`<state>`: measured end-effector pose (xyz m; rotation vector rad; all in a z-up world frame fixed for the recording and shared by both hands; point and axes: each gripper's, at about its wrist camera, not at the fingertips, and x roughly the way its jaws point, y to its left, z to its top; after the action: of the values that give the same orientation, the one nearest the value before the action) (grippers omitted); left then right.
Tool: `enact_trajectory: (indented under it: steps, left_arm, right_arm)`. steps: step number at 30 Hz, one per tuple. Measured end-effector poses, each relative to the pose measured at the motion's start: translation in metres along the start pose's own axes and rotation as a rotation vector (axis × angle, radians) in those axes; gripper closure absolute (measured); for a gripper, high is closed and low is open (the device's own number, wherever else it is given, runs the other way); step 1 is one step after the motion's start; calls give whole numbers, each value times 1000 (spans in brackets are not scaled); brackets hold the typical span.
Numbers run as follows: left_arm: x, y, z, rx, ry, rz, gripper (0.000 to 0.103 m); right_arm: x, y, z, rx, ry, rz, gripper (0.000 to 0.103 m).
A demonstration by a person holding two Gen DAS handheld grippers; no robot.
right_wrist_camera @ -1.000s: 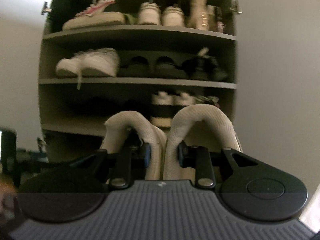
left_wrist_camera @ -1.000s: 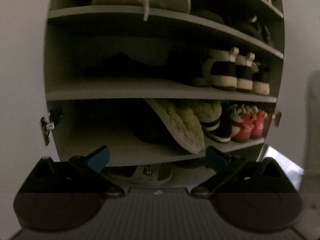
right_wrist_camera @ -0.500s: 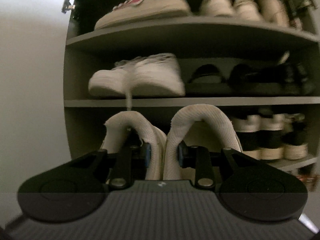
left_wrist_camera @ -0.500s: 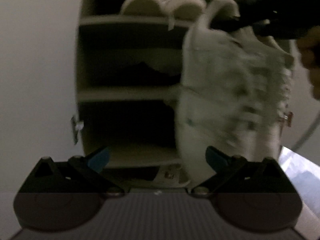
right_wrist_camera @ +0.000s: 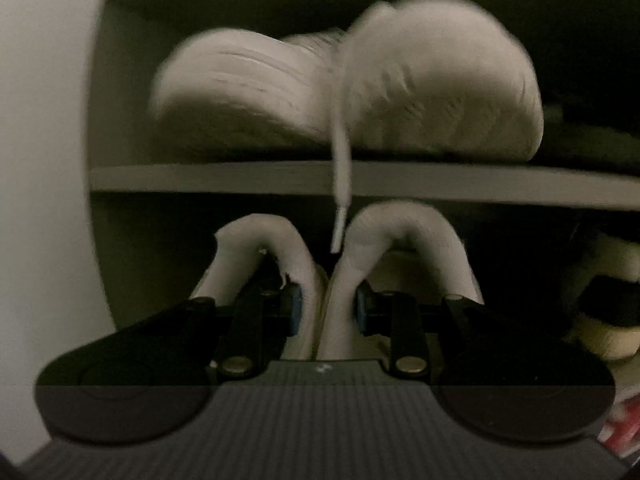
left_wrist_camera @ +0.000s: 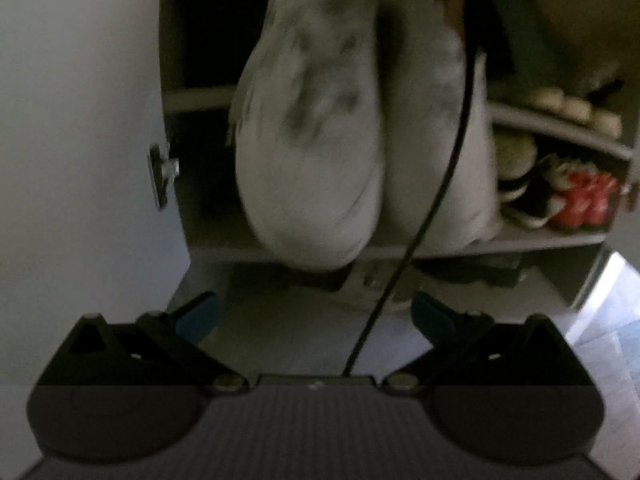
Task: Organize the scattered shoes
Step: 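Set the beige sneakers on a cabinet shelf and open the right tool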
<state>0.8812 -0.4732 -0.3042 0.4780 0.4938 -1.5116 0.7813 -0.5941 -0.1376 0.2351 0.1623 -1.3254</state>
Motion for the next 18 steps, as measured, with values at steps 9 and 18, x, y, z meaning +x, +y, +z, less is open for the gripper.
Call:
enact_trajectory:
  steps: [9, 18]
  left_arm:
    - [25, -13, 18, -33, -29, -67, 0]
    - [24, -35, 41, 14, -60, 2, 0]
  right_arm:
    - [40, 3, 13, 3, 122, -55, 72]
    - [43, -3, 13, -20, 156, -7, 69]
